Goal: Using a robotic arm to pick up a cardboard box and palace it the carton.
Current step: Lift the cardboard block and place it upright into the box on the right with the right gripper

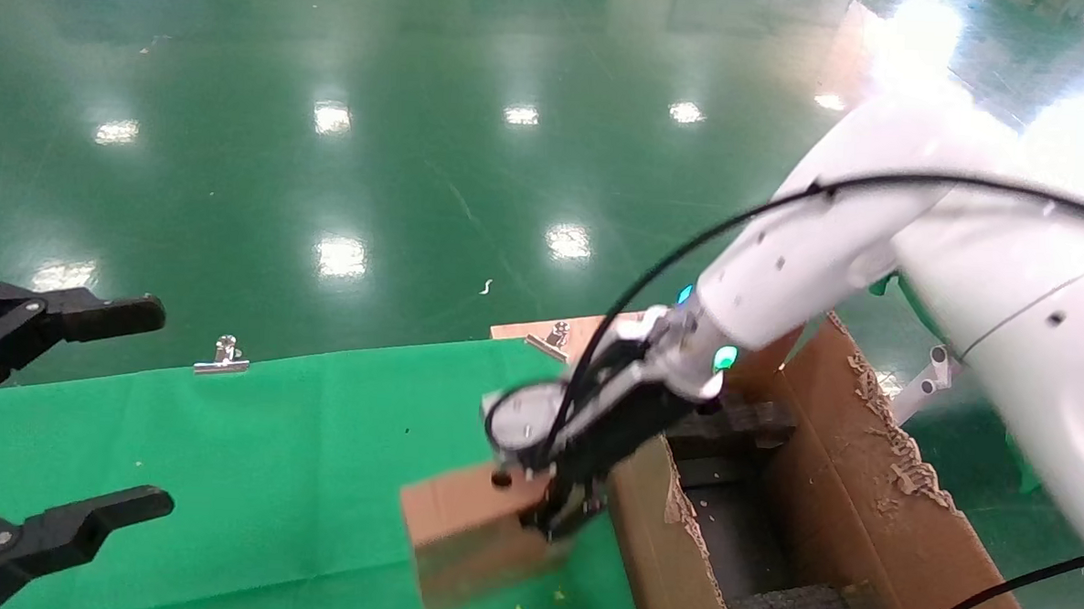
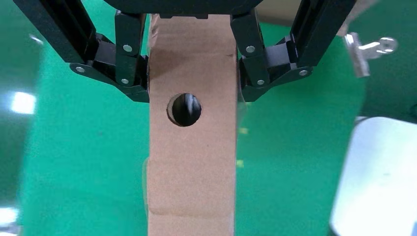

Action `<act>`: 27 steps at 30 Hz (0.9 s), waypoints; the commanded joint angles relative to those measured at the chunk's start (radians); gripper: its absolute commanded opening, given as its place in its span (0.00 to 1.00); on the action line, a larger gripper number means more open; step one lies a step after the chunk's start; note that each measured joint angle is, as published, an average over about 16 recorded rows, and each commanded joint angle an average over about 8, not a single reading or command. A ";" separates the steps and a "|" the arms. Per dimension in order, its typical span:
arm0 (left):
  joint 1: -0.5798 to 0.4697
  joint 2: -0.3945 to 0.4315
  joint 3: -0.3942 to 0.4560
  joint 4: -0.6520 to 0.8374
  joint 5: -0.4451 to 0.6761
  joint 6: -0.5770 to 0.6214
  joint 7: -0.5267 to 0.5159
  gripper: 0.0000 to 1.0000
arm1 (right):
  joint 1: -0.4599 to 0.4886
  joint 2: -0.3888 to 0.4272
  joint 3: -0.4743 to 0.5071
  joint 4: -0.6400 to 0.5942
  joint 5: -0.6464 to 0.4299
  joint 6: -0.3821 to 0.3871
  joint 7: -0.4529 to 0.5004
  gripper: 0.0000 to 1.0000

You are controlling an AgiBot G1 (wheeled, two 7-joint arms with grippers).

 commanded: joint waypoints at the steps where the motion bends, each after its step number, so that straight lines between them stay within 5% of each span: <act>1: 0.000 0.000 0.000 0.000 0.000 0.000 0.000 1.00 | 0.023 0.004 0.007 -0.014 0.008 -0.002 -0.003 0.00; 15: 0.000 0.000 0.000 0.000 0.000 0.000 0.000 1.00 | 0.355 0.080 -0.108 -0.197 0.123 -0.028 -0.093 0.00; 27: 0.000 0.000 0.000 0.000 0.000 0.000 0.000 1.00 | 0.475 0.201 -0.282 -0.245 0.226 -0.025 -0.089 0.00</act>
